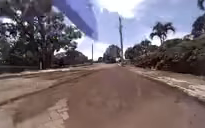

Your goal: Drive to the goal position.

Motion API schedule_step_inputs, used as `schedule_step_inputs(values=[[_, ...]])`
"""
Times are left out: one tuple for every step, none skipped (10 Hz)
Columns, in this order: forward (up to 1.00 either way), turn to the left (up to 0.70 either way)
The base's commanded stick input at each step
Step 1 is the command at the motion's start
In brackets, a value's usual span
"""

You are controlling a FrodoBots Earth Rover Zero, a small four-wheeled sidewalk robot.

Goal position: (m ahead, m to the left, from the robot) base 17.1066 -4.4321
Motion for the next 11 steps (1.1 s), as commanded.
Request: schedule_step_inputs(values=[[0.50, 0.00], [0.50, 0.00], [0.50, 0.00], [0.50, 0.00], [0.50, 0.00], [0.50, -0.20], [0.50, -0.05], [0.50, 0.00], [0.50, 0.00], [0.50, 0.00], [0.50, 0.00]])
